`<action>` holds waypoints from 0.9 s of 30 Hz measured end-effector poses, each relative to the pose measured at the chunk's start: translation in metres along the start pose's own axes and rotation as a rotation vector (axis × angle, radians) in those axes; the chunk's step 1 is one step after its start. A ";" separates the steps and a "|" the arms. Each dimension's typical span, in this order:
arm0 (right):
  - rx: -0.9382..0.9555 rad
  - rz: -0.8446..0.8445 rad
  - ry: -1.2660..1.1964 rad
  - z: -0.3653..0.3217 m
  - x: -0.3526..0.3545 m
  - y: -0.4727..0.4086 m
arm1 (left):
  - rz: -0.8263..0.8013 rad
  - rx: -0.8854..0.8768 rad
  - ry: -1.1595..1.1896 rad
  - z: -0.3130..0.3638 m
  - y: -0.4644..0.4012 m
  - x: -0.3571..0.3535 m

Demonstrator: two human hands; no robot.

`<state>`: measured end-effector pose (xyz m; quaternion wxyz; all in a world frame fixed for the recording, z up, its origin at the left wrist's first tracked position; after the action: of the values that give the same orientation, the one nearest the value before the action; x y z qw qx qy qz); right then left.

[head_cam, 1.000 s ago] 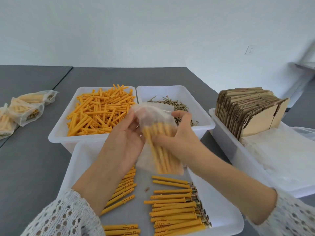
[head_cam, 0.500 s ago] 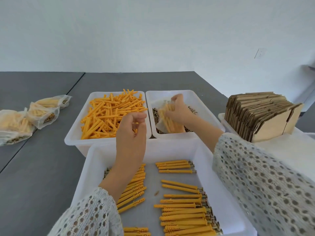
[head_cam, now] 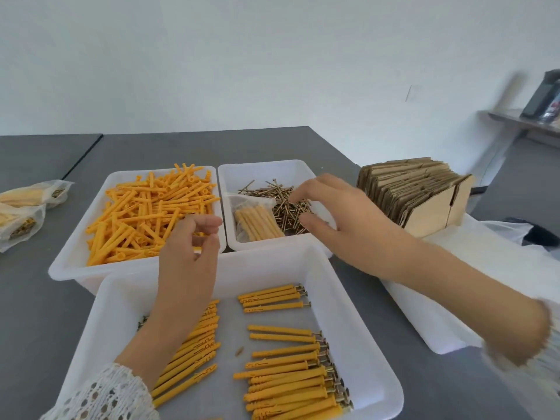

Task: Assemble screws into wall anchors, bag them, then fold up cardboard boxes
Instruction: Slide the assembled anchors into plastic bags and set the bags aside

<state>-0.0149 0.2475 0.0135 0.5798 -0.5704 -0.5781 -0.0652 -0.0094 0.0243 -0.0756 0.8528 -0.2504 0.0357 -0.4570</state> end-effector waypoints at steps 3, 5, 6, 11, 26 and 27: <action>0.029 0.101 0.078 0.012 0.049 0.025 | -0.030 0.010 -0.010 -0.001 0.004 -0.003; -0.016 0.152 0.167 0.036 0.074 0.036 | -0.043 0.013 -0.020 -0.001 0.005 -0.004; -0.045 0.171 0.214 0.050 0.084 0.041 | -0.048 0.017 -0.023 -0.001 0.006 -0.004; -0.129 0.108 0.334 0.107 0.110 0.066 | -0.034 0.056 -0.006 -0.003 0.006 -0.003; -0.023 0.118 0.405 0.135 0.093 0.055 | -0.034 0.059 -0.041 -0.007 0.004 -0.003; -0.025 0.113 0.415 0.135 0.092 0.054 | -0.035 0.057 -0.047 -0.007 0.004 -0.003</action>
<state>-0.0260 0.4196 0.0075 0.6820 -0.5835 -0.4125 -0.1558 -0.0102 0.0259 -0.0838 0.8520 -0.2375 -0.0018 -0.4665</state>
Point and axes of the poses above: each hand's wrist, its own y-axis away from the middle knuckle, its own x-axis out of the back of the hand, z = x × y, the point moved 3 cm from there along -y, towards the middle knuckle, and after that the axes turned 13 degrees about z, right-handed, at the moved point
